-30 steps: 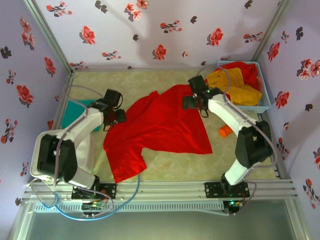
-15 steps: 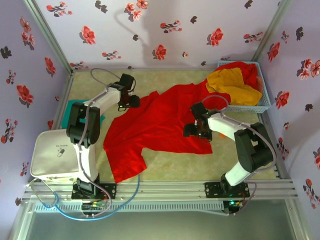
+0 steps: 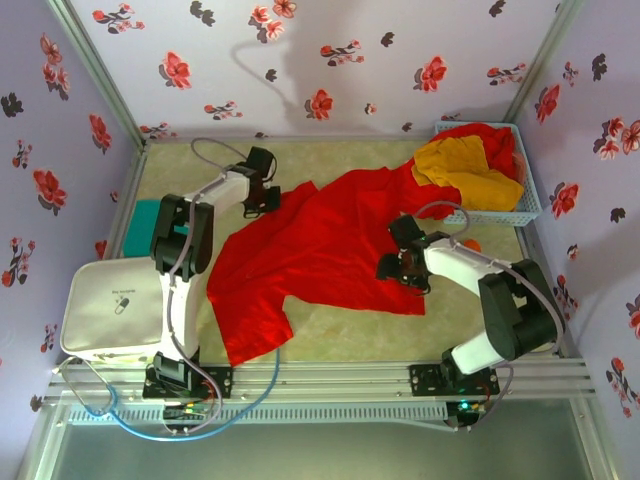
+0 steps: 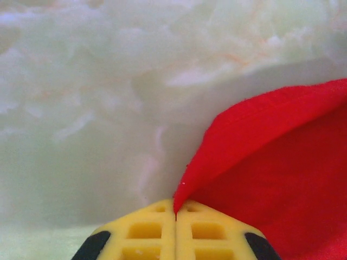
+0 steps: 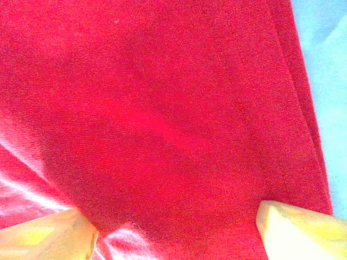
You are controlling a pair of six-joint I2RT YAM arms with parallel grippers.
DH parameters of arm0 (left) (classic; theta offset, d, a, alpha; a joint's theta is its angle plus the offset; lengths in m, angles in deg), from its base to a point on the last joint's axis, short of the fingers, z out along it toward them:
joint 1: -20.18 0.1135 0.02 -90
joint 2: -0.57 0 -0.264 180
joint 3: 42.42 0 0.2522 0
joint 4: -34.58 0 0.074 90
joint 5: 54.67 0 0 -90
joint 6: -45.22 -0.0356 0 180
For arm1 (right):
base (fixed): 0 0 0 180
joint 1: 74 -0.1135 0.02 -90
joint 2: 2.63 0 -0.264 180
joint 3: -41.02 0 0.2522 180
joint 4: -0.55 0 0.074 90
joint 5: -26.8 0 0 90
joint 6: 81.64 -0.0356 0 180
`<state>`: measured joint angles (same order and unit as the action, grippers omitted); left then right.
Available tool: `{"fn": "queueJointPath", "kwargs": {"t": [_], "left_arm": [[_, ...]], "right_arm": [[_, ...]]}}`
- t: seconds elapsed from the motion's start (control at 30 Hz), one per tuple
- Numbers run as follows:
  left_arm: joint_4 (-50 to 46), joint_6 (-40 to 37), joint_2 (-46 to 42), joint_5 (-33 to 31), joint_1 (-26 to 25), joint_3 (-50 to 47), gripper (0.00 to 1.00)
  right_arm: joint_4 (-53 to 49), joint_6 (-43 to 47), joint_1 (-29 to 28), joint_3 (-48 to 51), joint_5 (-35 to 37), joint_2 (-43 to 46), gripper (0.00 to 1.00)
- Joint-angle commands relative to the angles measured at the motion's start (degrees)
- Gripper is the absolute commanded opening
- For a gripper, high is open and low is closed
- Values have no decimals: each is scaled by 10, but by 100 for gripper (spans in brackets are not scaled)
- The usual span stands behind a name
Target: Fold and stack the t-shirts
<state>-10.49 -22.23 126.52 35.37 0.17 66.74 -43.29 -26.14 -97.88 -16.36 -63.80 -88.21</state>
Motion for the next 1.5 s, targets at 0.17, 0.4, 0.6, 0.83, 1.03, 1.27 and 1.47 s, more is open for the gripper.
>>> {"fn": "queueJointPath", "kwargs": {"t": [0.17,0.4,0.6,0.83,1.03,1.27,1.47], "left_arm": [[-79,8,-22,-54,87,43,0],[-95,10,-59,-54,107,50,0],[-65,24,-123,-96,52,-42,0],[-35,96,-184,-295,-116,-183,0],[-58,131,-142,-381,-246,-200,13],[-90,103,-179,-308,-210,-181,24],[-27,84,-264,-158,-103,-227,26]], "right_arm": [[-47,-27,11,40,32,12,74],[-48,-29,13,46,43,21,74],[-46,-27,14,38,41,14,74],[-42,-24,15,35,39,6,74],[-41,-21,14,31,35,-1,74],[-41,-15,14,29,33,-2,74],[-39,-15,15,30,33,-1,74]]}}
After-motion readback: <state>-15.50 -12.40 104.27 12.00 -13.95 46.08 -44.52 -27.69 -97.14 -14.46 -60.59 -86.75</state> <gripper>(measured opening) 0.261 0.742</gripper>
